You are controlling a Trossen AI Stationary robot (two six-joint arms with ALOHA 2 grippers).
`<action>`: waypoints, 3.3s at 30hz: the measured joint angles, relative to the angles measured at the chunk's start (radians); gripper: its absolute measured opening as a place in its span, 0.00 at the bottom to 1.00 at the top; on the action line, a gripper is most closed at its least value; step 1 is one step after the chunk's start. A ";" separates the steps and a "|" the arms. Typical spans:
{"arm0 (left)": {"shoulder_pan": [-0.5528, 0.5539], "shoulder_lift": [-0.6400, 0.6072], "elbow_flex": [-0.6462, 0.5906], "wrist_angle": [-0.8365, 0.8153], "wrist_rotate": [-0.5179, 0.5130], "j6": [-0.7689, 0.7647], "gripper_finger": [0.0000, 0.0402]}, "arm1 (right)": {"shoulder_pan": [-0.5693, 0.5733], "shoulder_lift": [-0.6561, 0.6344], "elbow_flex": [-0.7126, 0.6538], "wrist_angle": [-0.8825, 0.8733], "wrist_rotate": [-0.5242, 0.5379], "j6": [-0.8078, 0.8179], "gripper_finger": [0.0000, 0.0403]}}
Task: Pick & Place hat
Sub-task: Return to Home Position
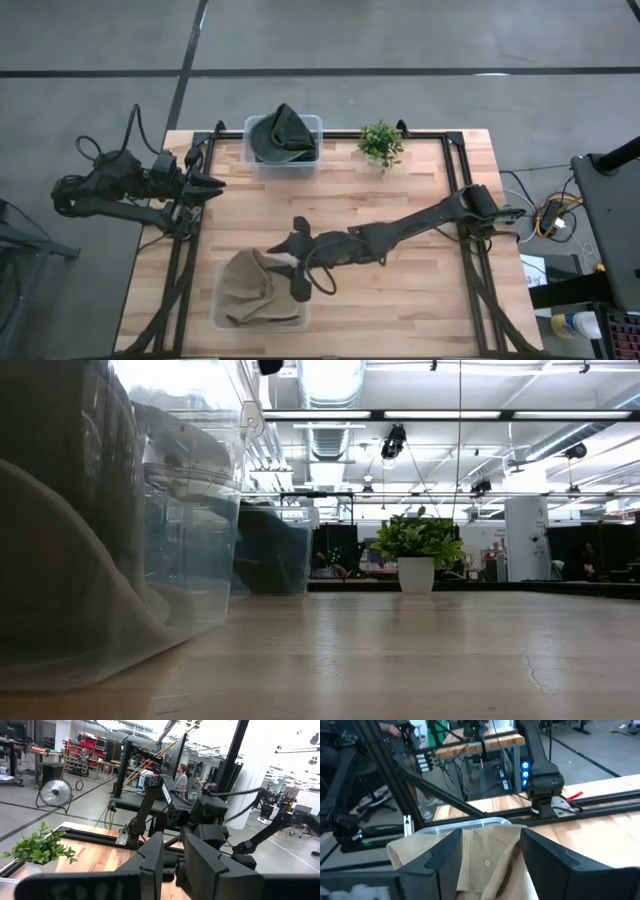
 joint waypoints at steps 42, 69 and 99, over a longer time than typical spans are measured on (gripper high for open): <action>0.000 0.002 0.000 0.016 -0.001 -0.015 0.18 | 0.021 0.420 0.477 0.108 -0.128 -0.122 0.48; 0.000 0.000 0.000 -0.002 -0.009 -0.018 0.18 | 0.032 -0.007 0.241 -0.525 0.014 -0.284 0.23; -0.003 -0.047 -0.099 -0.008 -0.045 0.057 0.00 | 0.058 -1.165 -0.988 -0.080 0.113 -0.335 0.02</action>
